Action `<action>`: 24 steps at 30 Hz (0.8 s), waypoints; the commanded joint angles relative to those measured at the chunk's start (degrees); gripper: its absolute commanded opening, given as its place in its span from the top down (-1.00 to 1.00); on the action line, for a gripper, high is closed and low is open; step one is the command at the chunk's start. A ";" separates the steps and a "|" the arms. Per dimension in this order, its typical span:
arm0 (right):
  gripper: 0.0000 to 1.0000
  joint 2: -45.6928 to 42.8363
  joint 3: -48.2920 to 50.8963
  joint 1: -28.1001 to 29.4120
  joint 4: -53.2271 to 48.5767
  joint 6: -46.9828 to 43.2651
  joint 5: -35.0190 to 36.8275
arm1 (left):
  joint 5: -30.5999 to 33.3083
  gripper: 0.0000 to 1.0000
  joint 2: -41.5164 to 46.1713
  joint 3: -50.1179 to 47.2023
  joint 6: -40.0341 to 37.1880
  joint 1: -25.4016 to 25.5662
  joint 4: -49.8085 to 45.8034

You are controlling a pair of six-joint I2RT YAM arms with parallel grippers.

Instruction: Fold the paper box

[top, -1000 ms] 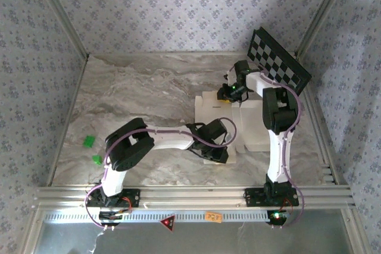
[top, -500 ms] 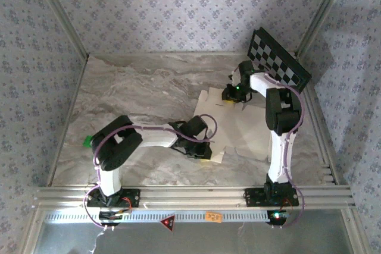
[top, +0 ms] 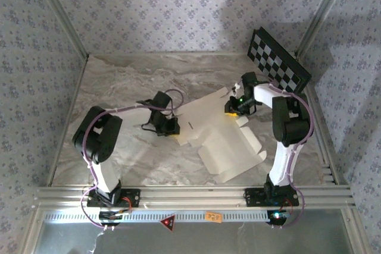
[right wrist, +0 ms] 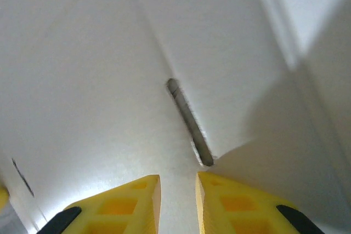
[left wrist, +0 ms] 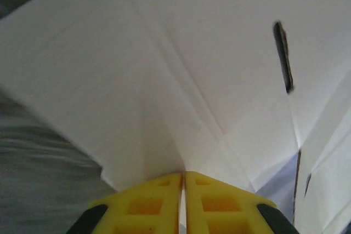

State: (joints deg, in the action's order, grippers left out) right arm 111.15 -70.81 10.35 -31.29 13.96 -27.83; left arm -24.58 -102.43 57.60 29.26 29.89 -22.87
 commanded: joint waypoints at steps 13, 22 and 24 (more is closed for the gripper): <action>0.39 -9.15 7.16 11.64 3.88 9.66 -4.42 | 3.23 0.76 -4.89 9.06 -12.57 -15.78 -11.02; 0.39 -11.56 7.14 7.14 -1.59 5.29 1.74 | 2.69 0.79 -7.25 10.37 -13.95 -15.91 -11.76; 0.42 -10.77 7.64 6.17 -2.40 3.95 3.64 | 2.88 0.80 -7.17 10.08 -13.96 -16.00 -11.57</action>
State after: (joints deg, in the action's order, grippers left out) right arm 100.12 -63.46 17.72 -29.85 20.43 -27.79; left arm -21.71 -108.12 67.46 16.93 13.98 -32.40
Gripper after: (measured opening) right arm 0.292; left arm 0.102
